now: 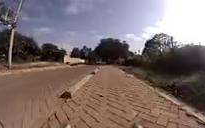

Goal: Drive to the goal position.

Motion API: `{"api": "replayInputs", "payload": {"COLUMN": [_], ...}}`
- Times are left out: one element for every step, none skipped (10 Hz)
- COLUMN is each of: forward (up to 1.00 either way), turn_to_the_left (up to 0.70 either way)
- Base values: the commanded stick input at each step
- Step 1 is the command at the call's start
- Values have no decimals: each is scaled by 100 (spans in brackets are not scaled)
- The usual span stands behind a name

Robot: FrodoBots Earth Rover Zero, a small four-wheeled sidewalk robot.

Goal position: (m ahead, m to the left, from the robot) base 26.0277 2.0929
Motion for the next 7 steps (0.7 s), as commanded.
{"api": "replayInputs", "payload": {"forward": [70,70,70,70,70,70,70], "turn_to_the_left": [0,0,0,-14,-31,-35,-35]}}
